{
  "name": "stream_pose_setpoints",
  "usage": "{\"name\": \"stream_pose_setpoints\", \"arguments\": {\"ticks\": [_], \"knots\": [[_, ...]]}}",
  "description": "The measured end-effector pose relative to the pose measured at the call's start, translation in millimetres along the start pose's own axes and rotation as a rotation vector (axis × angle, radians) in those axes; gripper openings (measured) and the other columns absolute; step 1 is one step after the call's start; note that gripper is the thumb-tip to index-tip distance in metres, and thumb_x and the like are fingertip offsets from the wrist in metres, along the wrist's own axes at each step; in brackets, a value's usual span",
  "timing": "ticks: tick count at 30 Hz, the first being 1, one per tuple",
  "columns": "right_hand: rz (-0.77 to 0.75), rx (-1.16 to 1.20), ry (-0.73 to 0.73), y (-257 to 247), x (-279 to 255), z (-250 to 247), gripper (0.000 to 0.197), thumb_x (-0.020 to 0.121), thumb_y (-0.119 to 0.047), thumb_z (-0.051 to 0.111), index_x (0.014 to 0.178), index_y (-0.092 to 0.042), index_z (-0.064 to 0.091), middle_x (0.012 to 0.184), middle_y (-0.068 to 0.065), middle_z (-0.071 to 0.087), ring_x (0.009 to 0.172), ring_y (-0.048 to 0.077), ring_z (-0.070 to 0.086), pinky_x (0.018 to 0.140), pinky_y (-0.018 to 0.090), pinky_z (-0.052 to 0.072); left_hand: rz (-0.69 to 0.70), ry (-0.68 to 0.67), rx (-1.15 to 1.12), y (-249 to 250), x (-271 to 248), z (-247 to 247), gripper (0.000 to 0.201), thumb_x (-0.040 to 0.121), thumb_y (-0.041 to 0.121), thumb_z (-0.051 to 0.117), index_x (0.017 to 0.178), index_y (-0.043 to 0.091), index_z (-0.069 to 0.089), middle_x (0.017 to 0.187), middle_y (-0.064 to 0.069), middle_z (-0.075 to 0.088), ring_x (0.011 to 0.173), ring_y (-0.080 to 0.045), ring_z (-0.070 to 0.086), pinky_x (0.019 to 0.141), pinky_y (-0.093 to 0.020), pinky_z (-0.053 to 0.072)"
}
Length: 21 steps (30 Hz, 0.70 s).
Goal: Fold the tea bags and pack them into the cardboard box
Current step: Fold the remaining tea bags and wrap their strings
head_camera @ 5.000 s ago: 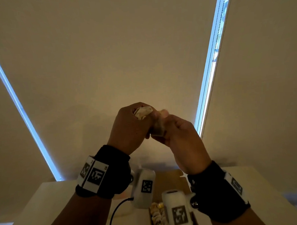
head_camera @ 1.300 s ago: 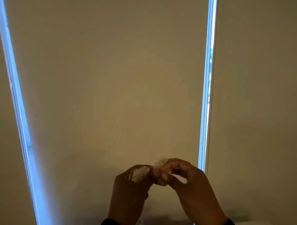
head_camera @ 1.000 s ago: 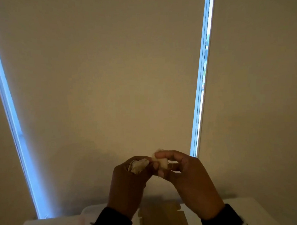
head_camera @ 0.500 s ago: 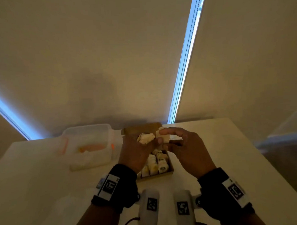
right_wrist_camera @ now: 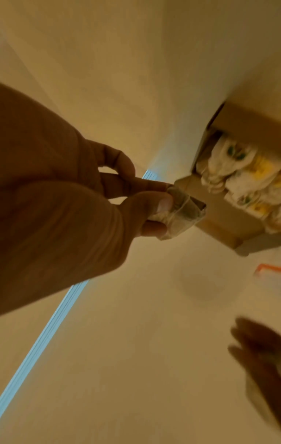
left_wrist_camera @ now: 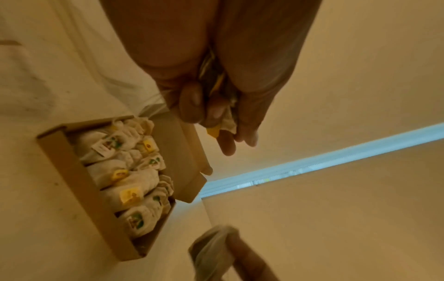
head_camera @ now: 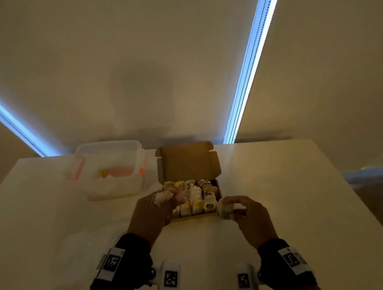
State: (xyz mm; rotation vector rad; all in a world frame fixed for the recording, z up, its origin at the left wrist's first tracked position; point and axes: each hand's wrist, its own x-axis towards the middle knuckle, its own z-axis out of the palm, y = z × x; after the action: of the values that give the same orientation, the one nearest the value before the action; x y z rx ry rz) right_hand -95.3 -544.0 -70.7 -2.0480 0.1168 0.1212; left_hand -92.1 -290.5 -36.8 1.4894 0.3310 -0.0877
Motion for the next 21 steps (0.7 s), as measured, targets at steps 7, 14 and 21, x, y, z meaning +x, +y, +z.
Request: {"name": "stream_pose_setpoints", "arguments": {"ticks": [7,14,21], "knots": [[-0.024,-0.119,-0.104,15,32,70,0.041,0.085,0.002,0.065,0.104,-0.034,0.073,0.110,-0.010,0.070,0.100,0.010,0.064,0.083,0.027,0.058,-0.038,0.029,-0.069,-13,-1,-23,0.041,0.065,0.047,0.090,0.084,0.012,0.080,0.081,-0.017,0.061,0.058,-0.018,0.032,0.053,-0.029,0.027],[-0.008,-0.363,-0.218,8,72,134,0.036,0.091,-0.002,0.054,0.121,-0.016,0.065,0.114,0.003,0.068,0.106,0.022,0.063,0.081,0.030,0.049,-0.107,0.037,-0.072,-16,-5,-33,0.020,0.074,0.037,0.077,0.079,0.018,0.081,0.083,-0.014,0.070,0.062,-0.022,0.032,0.057,-0.033,0.028],[-0.006,-0.689,-0.285,9,79,150,0.044,0.095,-0.006,0.043,0.130,-0.019,0.065,0.132,0.011,0.059,0.122,0.032,0.054,0.097,0.039,0.051,-0.228,0.007,-0.183,-3,-6,-49,0.042,0.084,0.042,0.068,0.101,0.004,0.070,0.089,-0.008,0.072,0.056,-0.013,0.037,0.051,-0.024,0.032]]}}
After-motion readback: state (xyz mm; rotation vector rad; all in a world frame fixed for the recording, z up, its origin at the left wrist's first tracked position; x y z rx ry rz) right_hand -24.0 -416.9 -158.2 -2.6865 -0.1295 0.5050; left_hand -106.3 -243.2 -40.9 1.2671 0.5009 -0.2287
